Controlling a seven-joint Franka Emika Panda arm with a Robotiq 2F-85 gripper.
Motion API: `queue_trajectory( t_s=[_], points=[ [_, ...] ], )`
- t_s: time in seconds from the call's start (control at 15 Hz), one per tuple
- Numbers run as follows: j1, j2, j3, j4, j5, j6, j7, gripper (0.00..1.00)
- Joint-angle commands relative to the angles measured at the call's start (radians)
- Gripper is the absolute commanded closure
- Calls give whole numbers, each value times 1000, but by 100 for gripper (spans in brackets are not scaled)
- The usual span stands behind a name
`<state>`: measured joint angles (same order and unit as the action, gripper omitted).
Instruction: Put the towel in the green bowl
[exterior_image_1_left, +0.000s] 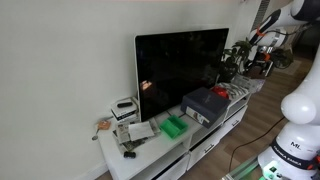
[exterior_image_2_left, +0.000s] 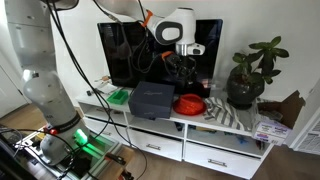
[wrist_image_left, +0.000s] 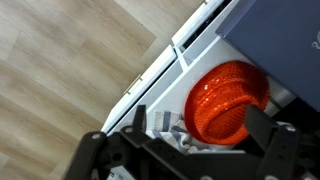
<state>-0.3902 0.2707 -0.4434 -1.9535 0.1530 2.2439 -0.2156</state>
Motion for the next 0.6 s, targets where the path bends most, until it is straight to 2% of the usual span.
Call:
queue_trajectory(
  t_s=[0.0,0.2,0.53],
  points=[
    [-58,43,41,41,-5,-7,12,0],
    [-97,122,51,103,1,-11,16,0],
    [-96,129,56,121,4,-21,23,0]
  ],
)
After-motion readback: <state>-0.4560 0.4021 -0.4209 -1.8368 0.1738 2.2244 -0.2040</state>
